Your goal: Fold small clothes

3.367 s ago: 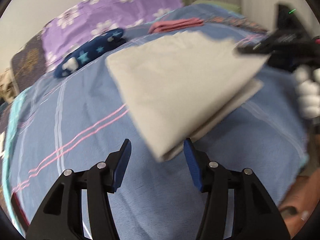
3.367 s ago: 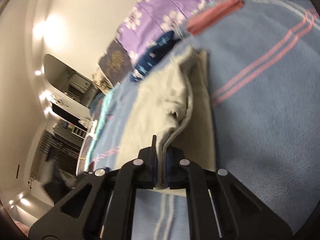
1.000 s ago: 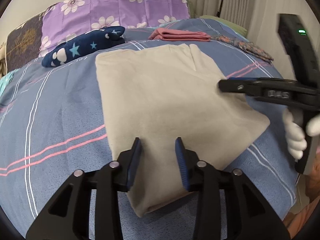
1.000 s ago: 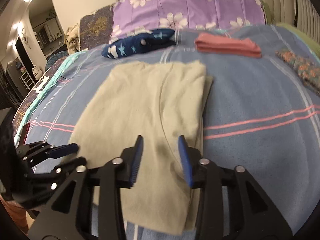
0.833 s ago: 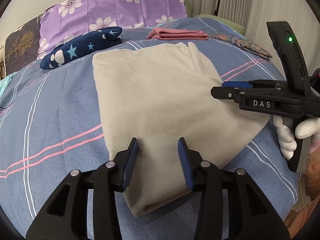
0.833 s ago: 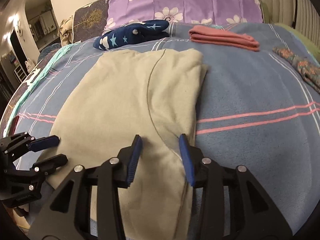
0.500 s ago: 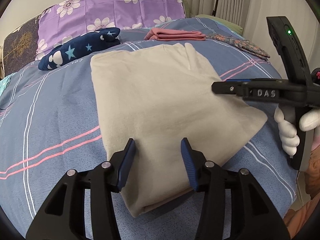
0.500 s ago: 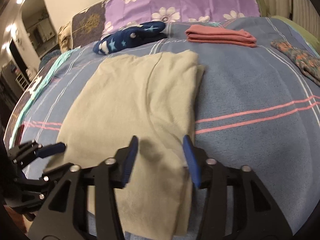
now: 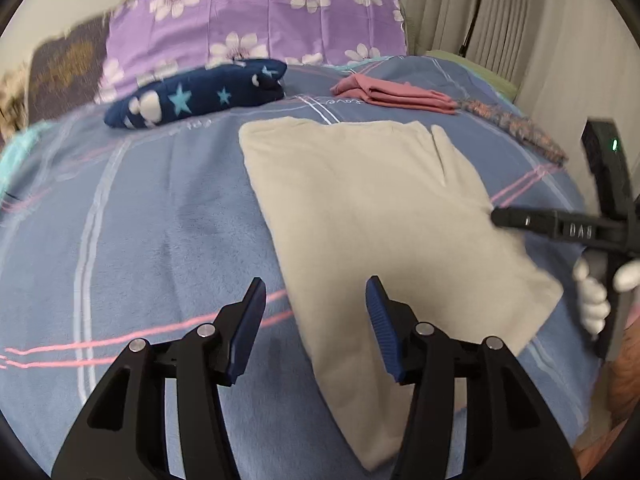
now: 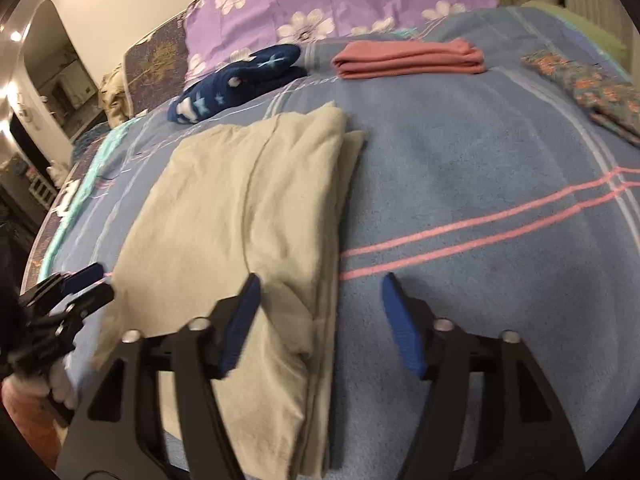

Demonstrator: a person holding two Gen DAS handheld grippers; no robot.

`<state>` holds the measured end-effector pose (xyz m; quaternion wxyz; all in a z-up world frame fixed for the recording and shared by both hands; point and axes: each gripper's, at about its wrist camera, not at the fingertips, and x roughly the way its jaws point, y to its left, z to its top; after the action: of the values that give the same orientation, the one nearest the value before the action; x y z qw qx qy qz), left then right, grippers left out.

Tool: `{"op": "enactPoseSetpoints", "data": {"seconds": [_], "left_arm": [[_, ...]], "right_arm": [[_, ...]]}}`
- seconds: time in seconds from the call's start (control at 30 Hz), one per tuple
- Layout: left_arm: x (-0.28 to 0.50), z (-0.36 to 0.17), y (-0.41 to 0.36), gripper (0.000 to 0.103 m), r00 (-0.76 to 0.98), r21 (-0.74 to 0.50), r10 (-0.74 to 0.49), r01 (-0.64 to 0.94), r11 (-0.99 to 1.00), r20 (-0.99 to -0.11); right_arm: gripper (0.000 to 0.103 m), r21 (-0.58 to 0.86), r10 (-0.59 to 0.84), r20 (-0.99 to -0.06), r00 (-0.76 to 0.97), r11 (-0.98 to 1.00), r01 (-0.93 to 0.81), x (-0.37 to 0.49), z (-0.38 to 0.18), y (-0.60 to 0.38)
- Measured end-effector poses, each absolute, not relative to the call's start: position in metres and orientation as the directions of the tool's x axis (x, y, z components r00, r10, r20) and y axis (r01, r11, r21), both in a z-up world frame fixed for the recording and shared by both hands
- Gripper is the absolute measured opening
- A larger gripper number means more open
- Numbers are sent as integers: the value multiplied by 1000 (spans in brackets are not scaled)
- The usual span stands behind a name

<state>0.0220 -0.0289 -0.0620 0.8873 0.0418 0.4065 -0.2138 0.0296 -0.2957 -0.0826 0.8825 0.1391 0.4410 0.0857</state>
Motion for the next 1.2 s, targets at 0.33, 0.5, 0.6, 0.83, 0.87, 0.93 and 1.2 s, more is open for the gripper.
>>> {"op": "enactPoseSetpoints", "data": {"seconds": [0.33, 0.5, 0.6, 0.83, 0.87, 0.93, 1.2], "left_arm": [[54, -87, -25, 58, 450, -328, -499, 406, 853, -740], [66, -89, -24, 58, 421, -365, -532, 415, 833, -735], [75, -90, -30, 58, 417, -352, -528, 429, 832, -739], [96, -91, -39, 58, 399, -344, -541, 466, 815, -741], [98, -91, -39, 58, 396, -347, -544, 469, 812, -739], [103, -92, -41, 58, 390, -350, -552, 478, 806, -737], [119, -95, -46, 58, 373, -374, -584, 499, 781, -721]], "right_arm": [[71, 411, 389, -748, 538, 908, -86, 51, -91, -305], [57, 449, 423, -718, 553, 888, -97, 64, -96, -312], [57, 498, 472, -700, 536, 861, -107, 76, -97, -316], [59, 554, 560, -680, 473, 815, -169, 98, -100, -315], [61, 557, 572, -678, 463, 810, -185, 102, -100, -313], [65, 556, 586, -675, 449, 803, -213, 107, -100, -309], [66, 519, 580, -686, 440, 813, -263, 126, -100, -290]]}}
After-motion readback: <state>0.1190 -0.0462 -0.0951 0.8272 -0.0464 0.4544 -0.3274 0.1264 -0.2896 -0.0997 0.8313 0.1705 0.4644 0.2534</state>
